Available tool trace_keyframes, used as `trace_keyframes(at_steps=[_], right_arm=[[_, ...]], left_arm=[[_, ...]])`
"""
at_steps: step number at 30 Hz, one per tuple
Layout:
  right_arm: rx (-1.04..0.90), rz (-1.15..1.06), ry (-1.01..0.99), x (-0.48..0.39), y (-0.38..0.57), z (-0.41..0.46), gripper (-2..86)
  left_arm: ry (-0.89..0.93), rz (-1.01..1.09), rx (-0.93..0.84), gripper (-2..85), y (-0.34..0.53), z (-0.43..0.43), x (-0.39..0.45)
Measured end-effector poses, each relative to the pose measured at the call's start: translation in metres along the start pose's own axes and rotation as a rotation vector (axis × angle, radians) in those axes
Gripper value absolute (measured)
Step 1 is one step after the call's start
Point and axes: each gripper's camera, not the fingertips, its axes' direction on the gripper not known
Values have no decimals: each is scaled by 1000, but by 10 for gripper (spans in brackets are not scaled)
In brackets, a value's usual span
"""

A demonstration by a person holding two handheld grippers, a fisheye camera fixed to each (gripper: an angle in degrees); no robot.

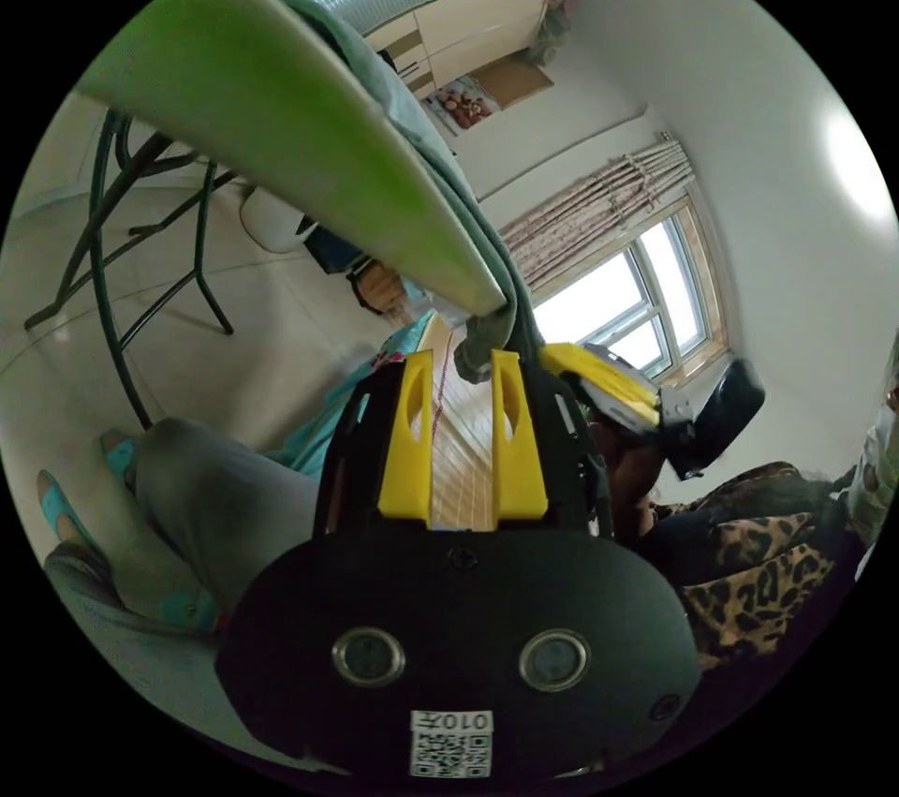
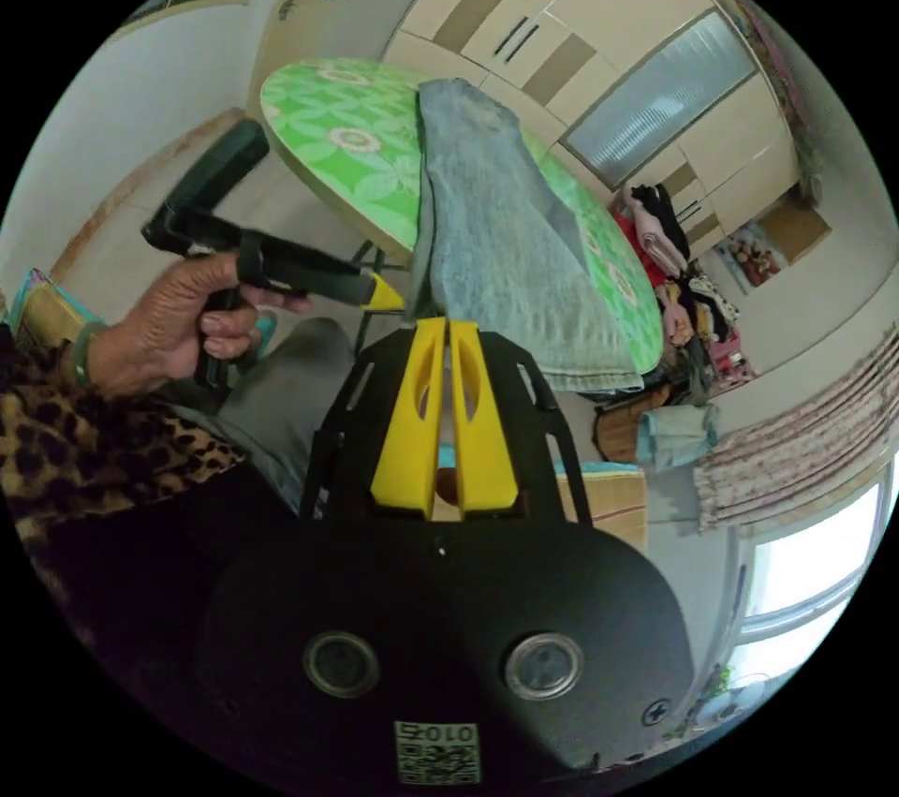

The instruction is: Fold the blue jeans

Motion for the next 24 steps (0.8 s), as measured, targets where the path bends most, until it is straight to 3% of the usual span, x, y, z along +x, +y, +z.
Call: trace_keyframes(at_steps=[5, 10, 13, 17, 20, 24], right_arm=[[123, 88, -216, 43, -4, -39, 29], [-1, -20, -205, 36, -11, -13, 29], [-79, -98, -182, 32, -12, 4, 31], [-113, -116, -204, 43, -4, 22, 33], [-13, -22, -417, 93, 20, 17, 31], [60, 404, -635, 204, 78, 48, 92]], left_arm=[[6, 51, -23, 96, -7, 2, 6], [80, 128, -72, 41, -12, 8, 11], [36, 109, -59, 14, -9, -1, 11], [146, 104, -90, 7, -6, -14, 4], [193, 97, -123, 15, 2, -18, -1], [204, 17, -80, 55, 3, -25, -13]])
